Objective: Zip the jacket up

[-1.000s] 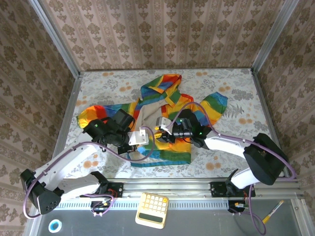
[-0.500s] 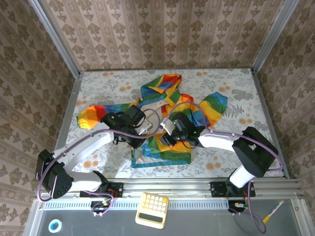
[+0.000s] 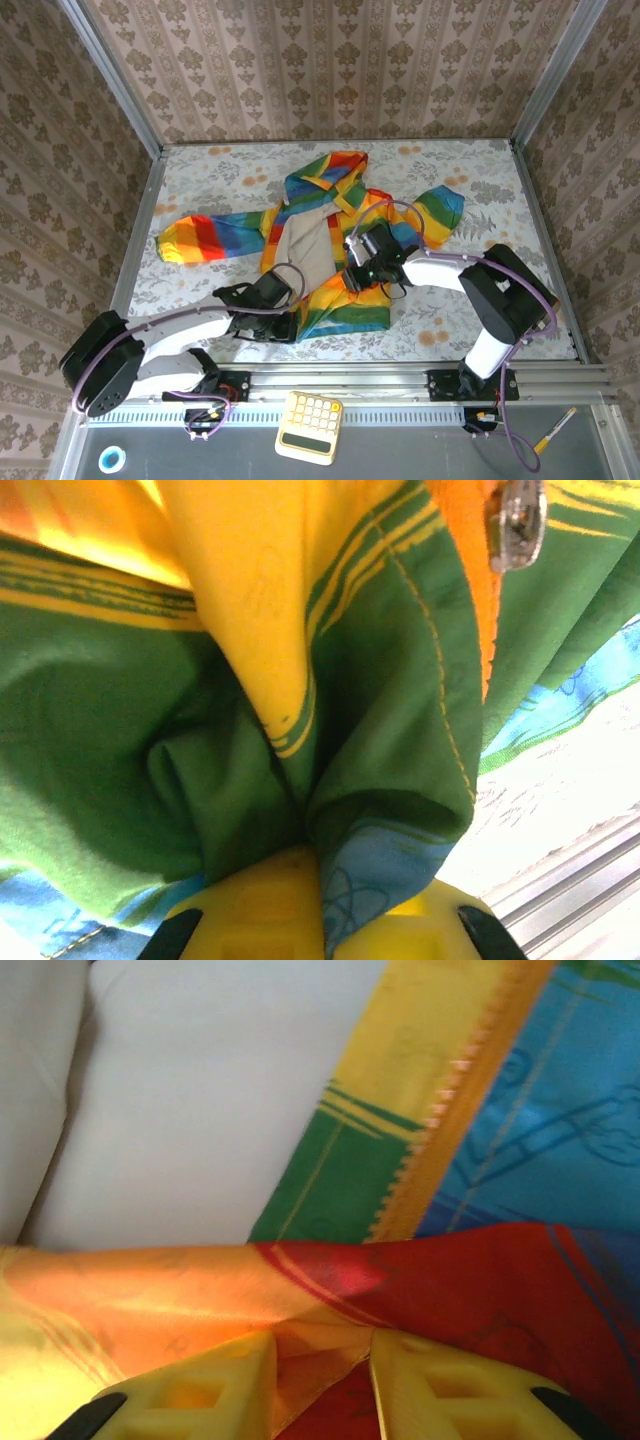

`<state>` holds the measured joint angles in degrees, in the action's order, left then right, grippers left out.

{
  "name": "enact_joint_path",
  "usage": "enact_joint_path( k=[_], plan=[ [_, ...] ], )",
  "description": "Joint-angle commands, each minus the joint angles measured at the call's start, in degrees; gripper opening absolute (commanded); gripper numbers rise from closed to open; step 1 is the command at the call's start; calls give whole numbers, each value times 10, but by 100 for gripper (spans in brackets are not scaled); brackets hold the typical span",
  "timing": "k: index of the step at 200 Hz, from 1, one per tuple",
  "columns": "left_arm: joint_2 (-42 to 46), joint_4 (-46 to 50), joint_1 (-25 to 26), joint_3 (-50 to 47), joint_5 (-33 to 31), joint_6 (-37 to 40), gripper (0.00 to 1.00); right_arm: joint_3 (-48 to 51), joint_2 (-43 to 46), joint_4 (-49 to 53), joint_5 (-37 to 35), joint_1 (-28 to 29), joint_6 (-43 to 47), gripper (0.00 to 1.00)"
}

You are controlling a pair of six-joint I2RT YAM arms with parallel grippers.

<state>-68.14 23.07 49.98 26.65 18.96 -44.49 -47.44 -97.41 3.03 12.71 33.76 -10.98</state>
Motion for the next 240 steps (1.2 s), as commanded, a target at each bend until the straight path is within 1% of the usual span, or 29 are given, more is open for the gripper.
enact_joint_path(
  k=[1,33,66,79,96,107,118,141,168,181,198,240],
  plan=[
    [-20,-11,-17,-1,18,-20,0,-10,-32,40,-19,-37,-36,31],
    [-30,-9,-65,9,26,13,0,-26,-24,34,5,-61,-40,31],
    [-34,-6,-72,25,26,30,0,-29,47,45,34,-54,-44,31],
    [-40,-14,-72,26,31,28,0,-28,79,53,34,-43,-55,31],
    [-48,-25,-68,25,35,24,0,-24,109,53,27,-14,-72,31],
    [-51,-30,-66,24,37,24,0,-22,118,42,26,10,-85,31],
    [-55,-33,-66,23,38,25,0,-21,118,18,41,33,-95,31],
    [-59,-35,-65,23,39,29,0,-25,82,-51,77,73,-117,31],
    [-59,-37,-65,25,39,30,0,-52,1,-104,123,93,-158,30],
    [-59,-39,-64,25,38,30,0,-55,-29,-130,129,97,-173,30],
    [-58,-42,-61,24,36,28,0,-65,-60,-138,130,97,-186,30],
    [-60,-44,-57,26,35,27,0,-69,-85,-150,134,98,-198,31]
  ],
)
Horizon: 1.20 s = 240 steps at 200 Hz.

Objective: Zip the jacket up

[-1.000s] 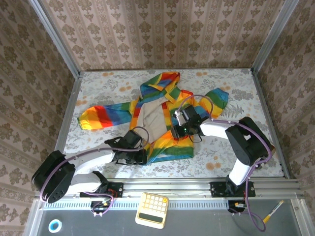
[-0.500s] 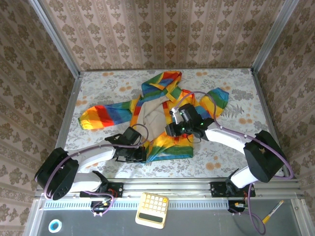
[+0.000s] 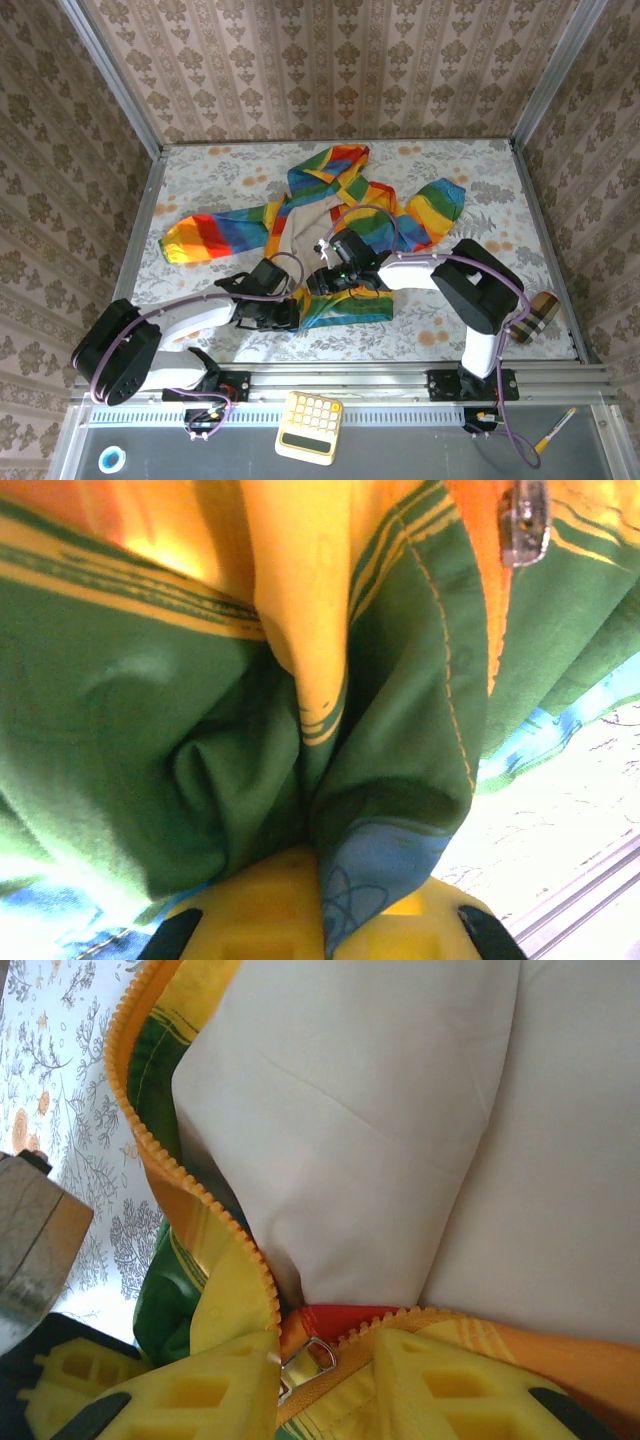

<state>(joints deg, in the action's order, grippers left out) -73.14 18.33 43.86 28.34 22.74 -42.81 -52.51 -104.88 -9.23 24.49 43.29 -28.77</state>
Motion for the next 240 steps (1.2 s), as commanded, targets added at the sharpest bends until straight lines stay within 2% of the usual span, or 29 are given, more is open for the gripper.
enact_joint_path(
  k=[1,34,96,159,189,240],
  plan=[
    [-10,4,4,9,-3,10,0,-19,-11,-27,17,2,-20,31],
    [-16,4,4,13,-4,13,0,-12,-9,-21,25,2,-24,31],
    [-41,-12,1,13,-4,16,0,-22,-28,-4,86,2,-20,32],
    [-34,-14,-3,1,-9,16,0,-29,-15,16,85,-2,-8,33],
    [-34,-15,-3,1,-7,18,0,-34,-18,47,57,-2,36,40],
    [-32,-18,-3,-3,-1,22,0,-102,-57,109,64,-9,130,42]
  ],
)
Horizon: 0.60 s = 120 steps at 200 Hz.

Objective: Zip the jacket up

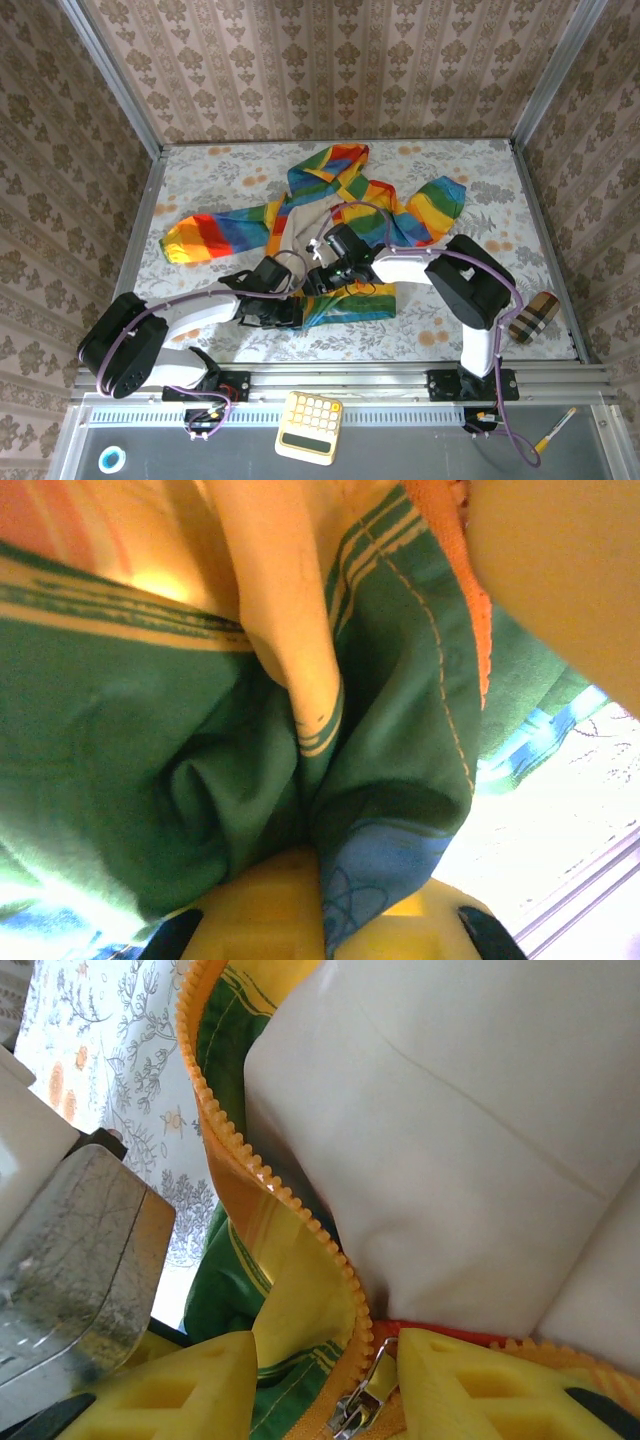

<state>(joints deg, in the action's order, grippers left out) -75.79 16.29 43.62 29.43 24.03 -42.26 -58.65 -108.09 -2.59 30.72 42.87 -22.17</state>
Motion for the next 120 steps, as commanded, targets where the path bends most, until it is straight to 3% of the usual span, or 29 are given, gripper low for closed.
enact_joint_path(
  k=[1,81,120],
  plan=[
    [-5,2,0,-15,-14,17,0,-41,-27,45,1,-5,65,42],
    [3,-12,-9,-24,3,25,0,-72,-54,94,47,-17,144,47],
    [4,-9,-13,-23,9,35,0,-94,-66,119,24,-23,154,51]
  ],
)
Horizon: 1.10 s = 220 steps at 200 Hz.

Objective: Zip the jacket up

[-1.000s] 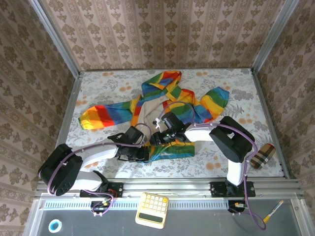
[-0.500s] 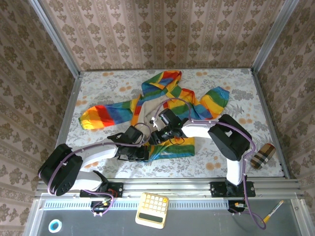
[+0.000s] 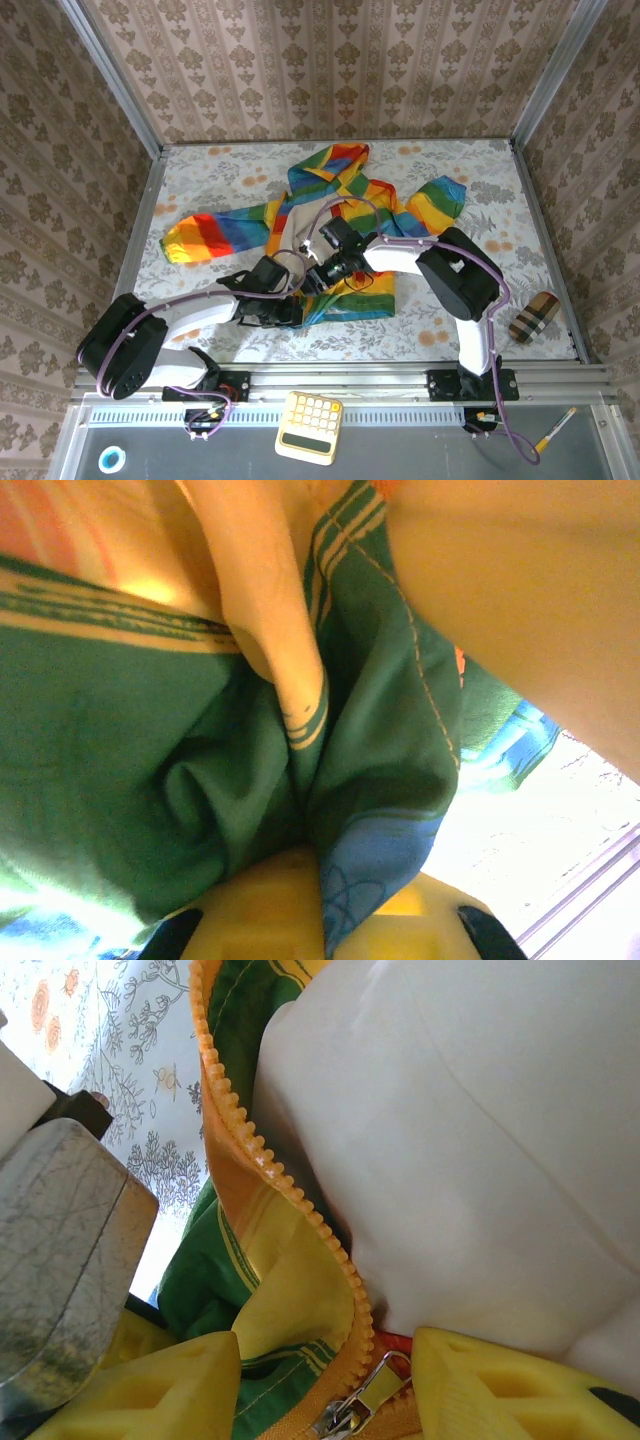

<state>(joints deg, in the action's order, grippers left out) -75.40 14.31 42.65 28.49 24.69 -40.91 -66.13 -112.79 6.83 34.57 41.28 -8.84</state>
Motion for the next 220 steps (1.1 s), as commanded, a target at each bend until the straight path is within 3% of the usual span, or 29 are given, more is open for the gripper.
enact_joint_path(
  k=[1,64,157,201,220],
  plan=[
    [1,11,-3,-14,3,21,0,-20,-19,26,-15,-8,21,51],
    [9,17,-24,-26,7,33,0,-30,-19,47,-18,-9,21,57],
    [-13,20,-98,-45,27,68,0,-55,-11,42,164,-14,1,53],
    [-16,19,-117,-50,31,81,0,-57,0,50,196,-14,9,51],
    [-17,19,-120,-50,32,84,0,-51,15,50,175,-14,14,50]
  ],
)
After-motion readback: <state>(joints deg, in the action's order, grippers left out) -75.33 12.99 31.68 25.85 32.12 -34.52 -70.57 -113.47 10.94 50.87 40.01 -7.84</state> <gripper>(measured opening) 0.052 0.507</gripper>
